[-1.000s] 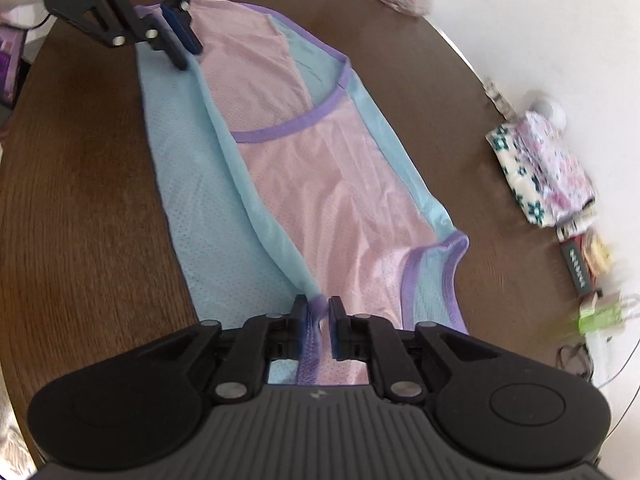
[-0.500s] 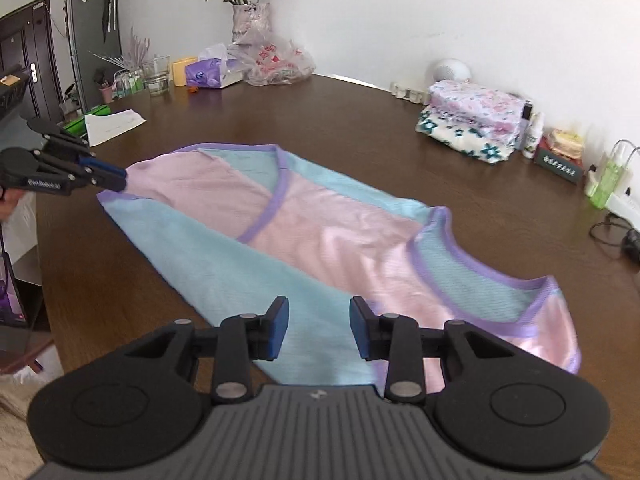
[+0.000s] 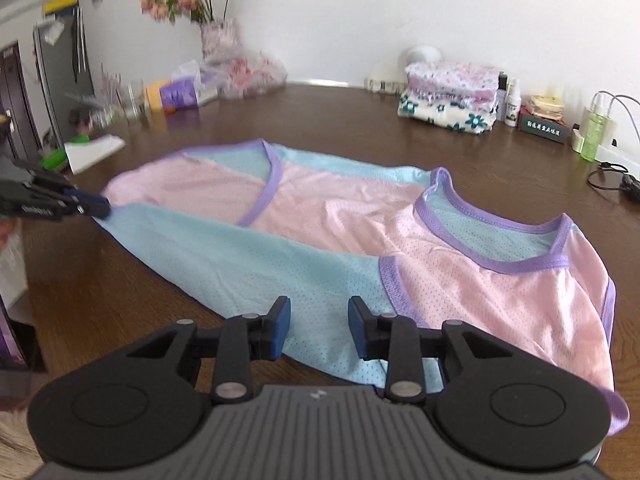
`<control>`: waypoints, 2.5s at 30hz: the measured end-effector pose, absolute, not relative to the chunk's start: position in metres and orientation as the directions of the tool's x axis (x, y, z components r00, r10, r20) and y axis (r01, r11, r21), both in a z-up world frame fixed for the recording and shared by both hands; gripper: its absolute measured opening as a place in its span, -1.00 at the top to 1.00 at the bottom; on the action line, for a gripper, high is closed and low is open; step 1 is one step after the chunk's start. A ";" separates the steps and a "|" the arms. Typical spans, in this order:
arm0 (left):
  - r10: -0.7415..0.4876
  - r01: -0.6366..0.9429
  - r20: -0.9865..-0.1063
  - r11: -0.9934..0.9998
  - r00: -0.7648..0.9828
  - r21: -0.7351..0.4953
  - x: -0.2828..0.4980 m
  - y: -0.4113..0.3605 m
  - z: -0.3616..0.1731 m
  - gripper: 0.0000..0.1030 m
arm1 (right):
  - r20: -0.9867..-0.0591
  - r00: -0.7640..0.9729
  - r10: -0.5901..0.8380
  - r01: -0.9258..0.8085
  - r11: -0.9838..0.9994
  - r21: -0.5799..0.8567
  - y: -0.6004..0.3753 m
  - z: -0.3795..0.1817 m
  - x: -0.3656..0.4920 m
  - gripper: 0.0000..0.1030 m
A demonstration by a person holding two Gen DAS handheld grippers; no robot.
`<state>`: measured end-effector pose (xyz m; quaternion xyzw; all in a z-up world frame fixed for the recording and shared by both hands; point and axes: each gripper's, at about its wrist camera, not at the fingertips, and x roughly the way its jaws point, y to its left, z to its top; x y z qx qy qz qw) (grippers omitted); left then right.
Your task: Fold clothes
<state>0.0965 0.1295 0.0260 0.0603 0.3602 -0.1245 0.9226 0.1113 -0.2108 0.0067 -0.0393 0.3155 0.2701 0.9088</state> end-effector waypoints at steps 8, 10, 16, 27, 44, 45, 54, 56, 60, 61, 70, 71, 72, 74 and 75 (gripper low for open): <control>-0.366 0.489 -0.629 0.872 0.686 0.026 0.101 0.054 0.047 0.52 | -0.607 0.755 0.249 -0.379 0.921 -0.093 -0.274 0.028 0.064 0.18; -0.413 0.542 -0.632 0.840 0.655 0.013 0.110 0.029 0.046 0.51 | -0.617 0.768 0.172 -0.336 0.928 -0.159 -0.290 0.026 0.058 0.13; -0.525 0.678 -0.634 0.735 0.568 -0.001 0.142 -0.050 0.046 0.20 | -0.642 0.746 0.178 -0.317 0.943 -0.107 -0.334 0.021 0.072 0.07; -0.487 0.738 -0.716 0.672 0.500 0.059 0.185 -0.120 0.029 0.16 | -0.715 0.679 0.169 -0.404 0.899 -0.171 -0.312 0.024 0.091 0.25; -0.581 0.804 -0.719 0.592 0.381 -0.053 0.197 -0.121 0.028 0.96 | -0.682 0.653 0.329 -0.412 0.910 0.045 -0.331 0.028 0.105 0.98; -0.585 0.805 -0.712 0.591 0.389 -0.046 0.196 -0.121 0.031 0.96 | -0.667 0.660 0.345 -0.414 0.908 0.060 -0.336 0.036 0.107 0.98; -0.491 0.706 -0.723 0.708 0.485 -0.008 0.219 -0.118 0.022 0.67 | -0.753 0.582 0.308 -0.438 0.898 0.028 -0.334 0.034 0.178 0.96; -0.500 0.693 -0.705 0.721 0.503 -0.017 0.217 -0.109 0.024 0.57 | -0.760 0.585 0.284 -0.422 0.906 0.013 -0.333 0.026 0.181 0.91; -0.525 0.675 -0.671 0.736 0.524 -0.048 0.204 -0.085 0.036 0.42 | -0.755 0.605 0.253 -0.392 0.920 -0.005 -0.337 0.019 0.176 0.82; -0.531 0.675 -0.666 0.736 0.524 -0.055 0.200 -0.081 0.038 0.33 | -0.745 0.619 0.251 -0.380 0.925 -0.004 -0.339 0.021 0.173 0.81; -0.540 0.722 -0.681 0.691 0.495 -0.024 0.181 -0.092 0.023 0.92 | -0.623 0.698 0.352 -0.435 0.900 0.021 -0.317 0.024 0.130 0.75; -0.535 0.723 -0.685 0.691 0.495 -0.018 0.181 -0.094 0.020 0.92 | -0.638 0.696 0.331 -0.422 0.906 0.009 -0.317 0.018 0.132 0.75; -0.522 0.717 -0.692 0.697 0.499 -0.009 0.183 -0.095 0.016 0.92 | -0.653 0.694 0.305 -0.405 0.914 -0.004 -0.318 0.012 0.134 0.75; -0.501 0.702 -0.695 0.712 0.515 0.007 0.185 -0.094 0.010 0.92 | -0.668 0.694 0.269 -0.371 0.928 -0.012 -0.322 0.003 0.139 0.75; -0.492 0.694 -0.696 0.719 0.524 0.015 0.187 -0.094 0.007 0.91 | -0.667 0.698 0.261 -0.354 0.935 -0.005 -0.327 -0.001 0.141 0.76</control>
